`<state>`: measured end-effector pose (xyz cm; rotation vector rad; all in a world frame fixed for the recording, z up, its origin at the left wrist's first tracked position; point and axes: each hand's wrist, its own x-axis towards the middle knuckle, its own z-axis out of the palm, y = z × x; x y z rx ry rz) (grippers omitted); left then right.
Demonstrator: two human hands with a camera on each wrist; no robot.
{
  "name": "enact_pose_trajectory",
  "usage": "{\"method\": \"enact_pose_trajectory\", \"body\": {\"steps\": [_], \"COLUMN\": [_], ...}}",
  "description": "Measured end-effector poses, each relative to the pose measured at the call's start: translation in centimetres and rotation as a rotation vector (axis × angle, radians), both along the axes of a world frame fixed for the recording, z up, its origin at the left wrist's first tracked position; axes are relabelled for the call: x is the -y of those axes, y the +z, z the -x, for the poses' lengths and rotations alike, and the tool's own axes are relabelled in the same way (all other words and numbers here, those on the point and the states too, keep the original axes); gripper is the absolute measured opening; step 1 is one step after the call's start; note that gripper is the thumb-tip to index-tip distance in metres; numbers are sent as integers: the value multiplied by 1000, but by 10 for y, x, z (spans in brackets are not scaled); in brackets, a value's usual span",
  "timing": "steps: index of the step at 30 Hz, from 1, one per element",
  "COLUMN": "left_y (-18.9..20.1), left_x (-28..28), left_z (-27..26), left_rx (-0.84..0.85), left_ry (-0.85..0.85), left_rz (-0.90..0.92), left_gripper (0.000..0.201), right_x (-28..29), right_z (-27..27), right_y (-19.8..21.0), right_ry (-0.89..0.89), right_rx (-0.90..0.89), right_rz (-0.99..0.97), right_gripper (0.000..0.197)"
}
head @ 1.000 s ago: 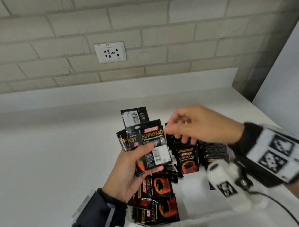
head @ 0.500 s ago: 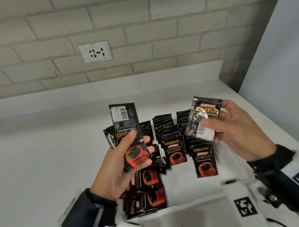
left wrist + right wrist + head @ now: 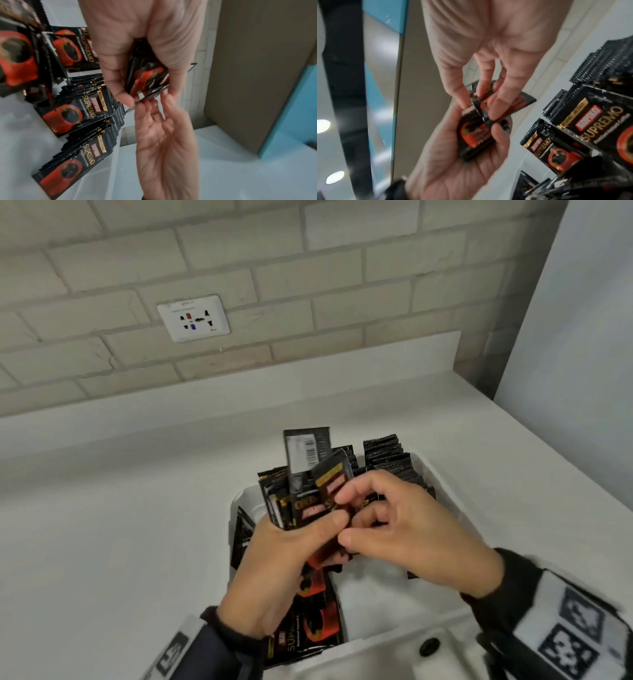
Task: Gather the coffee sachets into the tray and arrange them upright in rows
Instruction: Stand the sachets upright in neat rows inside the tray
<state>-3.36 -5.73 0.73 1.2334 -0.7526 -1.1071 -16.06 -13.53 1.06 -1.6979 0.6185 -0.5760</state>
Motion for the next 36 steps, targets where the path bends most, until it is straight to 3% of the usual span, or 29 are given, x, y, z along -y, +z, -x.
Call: {"method": "enact_pose_trajectory", "body": {"steps": [3, 7, 9, 13, 18, 21, 25, 29, 33, 36], "left_y": [-3, -1, 0, -2, -3, -4, -1, 2, 2, 1], "left_x": [-3, -4, -3, 1, 2, -3, -13, -16, -18, -18], "left_z": [-11, -12, -10, -7, -16, -31, -43, -44, -44, -45], "left_rx": [-75, -52, -29, 12, 63, 60, -48, -86, -67, -97], "left_ry": [32, -5, -37, -67, 20, 132, 186, 186, 166, 168], "left_rz": [-74, -118, -101, -108, -105, -94, -88, -92, -105, -111], "left_gripper": [17, 16, 22, 22, 31, 46, 43, 32, 55, 45], "right_x": [5, 23, 33, 42, 54, 61, 57, 57, 55, 54], "right_z": [9, 16, 17, 9, 7, 5, -7, -21, -30, -33], "right_y": [5, 10, 17, 28, 31, 26, 9, 2, -1, -3], "right_ry": [122, -134, -171, 86, 119, 174, 295, 302, 336, 331], "right_rx": [-6, 21, -6, -192, -317, -531, -843, -899, -980, -1048], "right_rz": [-57, 137, 268, 373, 450, 560, 794, 896, 967, 1144], "right_gripper": [34, 29, 31, 47, 21, 20, 11, 14, 8, 11]}}
